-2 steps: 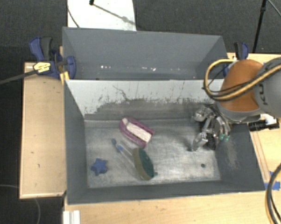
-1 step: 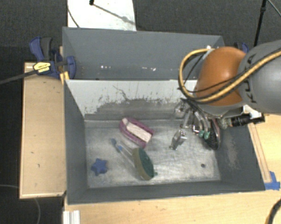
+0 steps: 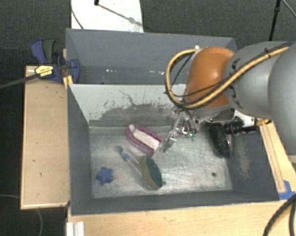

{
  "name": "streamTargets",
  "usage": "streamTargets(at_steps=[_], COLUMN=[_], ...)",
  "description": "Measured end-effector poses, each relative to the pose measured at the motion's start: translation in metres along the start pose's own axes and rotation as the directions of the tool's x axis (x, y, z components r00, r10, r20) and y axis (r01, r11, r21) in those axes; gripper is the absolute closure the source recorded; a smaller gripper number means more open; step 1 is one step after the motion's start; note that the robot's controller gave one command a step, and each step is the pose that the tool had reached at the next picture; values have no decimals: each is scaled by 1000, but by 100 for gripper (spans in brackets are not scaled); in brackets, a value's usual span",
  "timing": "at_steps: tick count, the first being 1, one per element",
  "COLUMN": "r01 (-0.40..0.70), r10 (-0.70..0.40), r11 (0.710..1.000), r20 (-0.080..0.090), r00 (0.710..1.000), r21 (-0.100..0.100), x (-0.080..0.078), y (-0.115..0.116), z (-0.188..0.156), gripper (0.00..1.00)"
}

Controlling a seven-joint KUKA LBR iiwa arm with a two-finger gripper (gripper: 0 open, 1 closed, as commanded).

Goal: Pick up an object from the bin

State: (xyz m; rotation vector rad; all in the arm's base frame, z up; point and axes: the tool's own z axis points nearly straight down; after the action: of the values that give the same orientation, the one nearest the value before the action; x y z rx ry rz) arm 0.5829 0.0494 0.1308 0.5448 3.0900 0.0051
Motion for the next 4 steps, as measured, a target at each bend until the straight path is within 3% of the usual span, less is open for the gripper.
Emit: streamTargets(at_steps=[1,2,3,4], r01=[-50,6,6,235], r10=[50,-6,-6,-234], r11=[999,1000,1000,972], r20=[3,4,-1,29], r00=[999,1000,1000,972], r21=[-1,2,-1,-4], x=[9,26,20,19], y=[26,-12,59,65], z=[-49,-93,-59,39], gripper=[0,0,0,0])
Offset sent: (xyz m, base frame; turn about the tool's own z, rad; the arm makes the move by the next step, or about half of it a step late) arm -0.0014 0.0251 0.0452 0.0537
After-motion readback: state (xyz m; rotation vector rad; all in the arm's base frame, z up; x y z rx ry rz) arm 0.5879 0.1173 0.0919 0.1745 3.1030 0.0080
